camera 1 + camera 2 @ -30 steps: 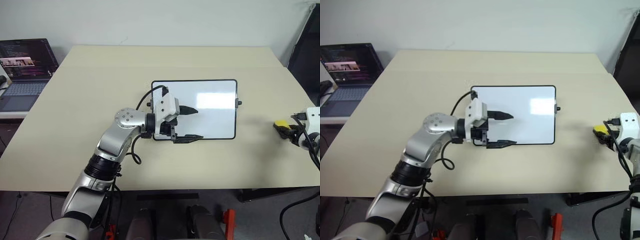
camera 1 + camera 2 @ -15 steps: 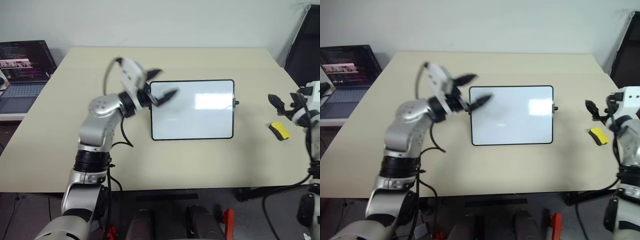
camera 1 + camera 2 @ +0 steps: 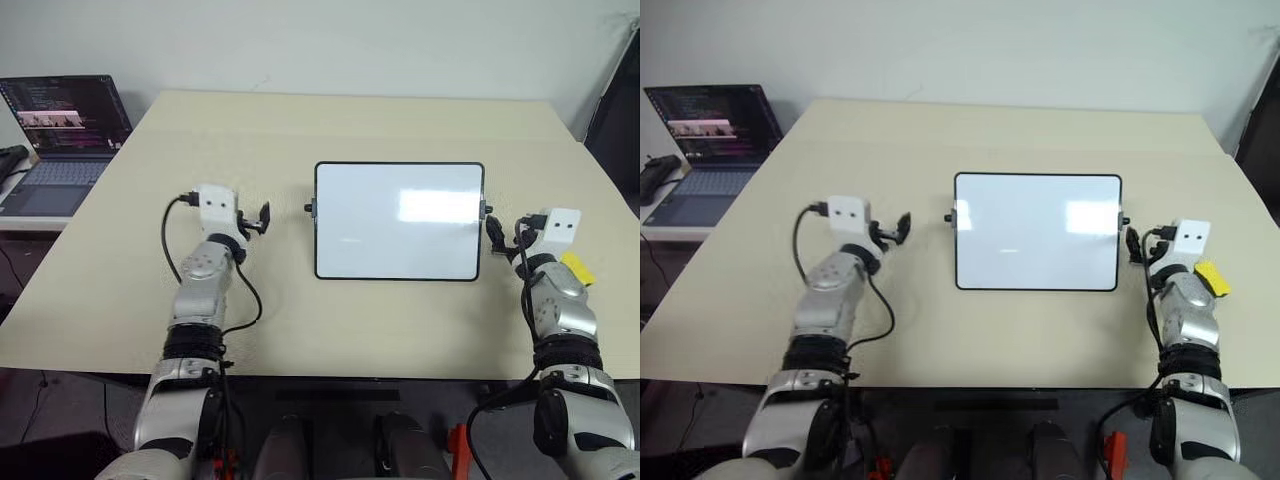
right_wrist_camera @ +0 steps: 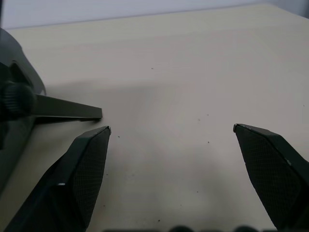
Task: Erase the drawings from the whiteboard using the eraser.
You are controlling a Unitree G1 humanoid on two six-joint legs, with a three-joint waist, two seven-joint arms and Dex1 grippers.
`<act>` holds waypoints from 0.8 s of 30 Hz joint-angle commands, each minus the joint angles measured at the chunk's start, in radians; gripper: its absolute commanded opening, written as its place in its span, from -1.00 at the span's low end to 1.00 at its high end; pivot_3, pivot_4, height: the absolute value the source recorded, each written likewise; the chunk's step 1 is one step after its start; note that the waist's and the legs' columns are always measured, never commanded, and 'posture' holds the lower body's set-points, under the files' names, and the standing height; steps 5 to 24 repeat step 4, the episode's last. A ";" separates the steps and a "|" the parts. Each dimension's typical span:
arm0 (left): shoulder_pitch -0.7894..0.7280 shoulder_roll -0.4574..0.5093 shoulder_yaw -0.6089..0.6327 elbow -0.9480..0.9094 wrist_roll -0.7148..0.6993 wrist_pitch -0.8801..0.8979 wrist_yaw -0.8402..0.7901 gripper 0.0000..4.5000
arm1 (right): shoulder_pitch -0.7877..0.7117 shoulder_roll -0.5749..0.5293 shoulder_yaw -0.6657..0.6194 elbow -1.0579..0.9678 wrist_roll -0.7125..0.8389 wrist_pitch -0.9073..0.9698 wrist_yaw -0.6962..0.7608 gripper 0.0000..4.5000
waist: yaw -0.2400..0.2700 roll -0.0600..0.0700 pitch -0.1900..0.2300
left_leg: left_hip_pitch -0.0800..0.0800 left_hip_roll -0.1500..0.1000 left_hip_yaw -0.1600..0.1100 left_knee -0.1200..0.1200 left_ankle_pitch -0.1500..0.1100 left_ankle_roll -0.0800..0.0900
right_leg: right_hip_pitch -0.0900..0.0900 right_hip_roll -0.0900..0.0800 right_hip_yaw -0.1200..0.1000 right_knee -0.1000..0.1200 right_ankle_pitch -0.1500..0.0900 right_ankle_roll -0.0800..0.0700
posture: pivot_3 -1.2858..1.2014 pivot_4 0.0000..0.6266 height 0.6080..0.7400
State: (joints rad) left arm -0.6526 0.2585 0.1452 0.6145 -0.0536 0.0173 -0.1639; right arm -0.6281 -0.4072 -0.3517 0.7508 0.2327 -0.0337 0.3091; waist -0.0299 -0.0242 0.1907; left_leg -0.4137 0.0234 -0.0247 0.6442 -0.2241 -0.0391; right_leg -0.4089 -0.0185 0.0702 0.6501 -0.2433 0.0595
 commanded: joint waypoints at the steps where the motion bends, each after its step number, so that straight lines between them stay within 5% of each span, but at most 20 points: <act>1: -0.045 -0.019 -0.022 0.061 0.028 -0.103 0.022 1.00 | -0.031 -0.015 -0.012 0.043 0.002 -0.072 -0.005 0.98 | -0.002 0.000 0.000 | 0.000 0.000 0.000 0.000 0.000 0.000 | 0.000 0.000 0.000 0.000 0.000 0.000 | 0.03 -0.52 1.00; 24: -0.073 -0.029 -0.013 0.113 0.014 -0.128 0.033 1.00 | -0.052 -0.017 -0.005 0.081 -0.002 -0.094 0.001 0.98 | -0.002 0.000 0.000 | 0.000 0.000 0.000 -0.001 0.000 0.000 | 0.000 0.000 0.000 0.000 0.000 0.000 | 0.03 -0.52 1.00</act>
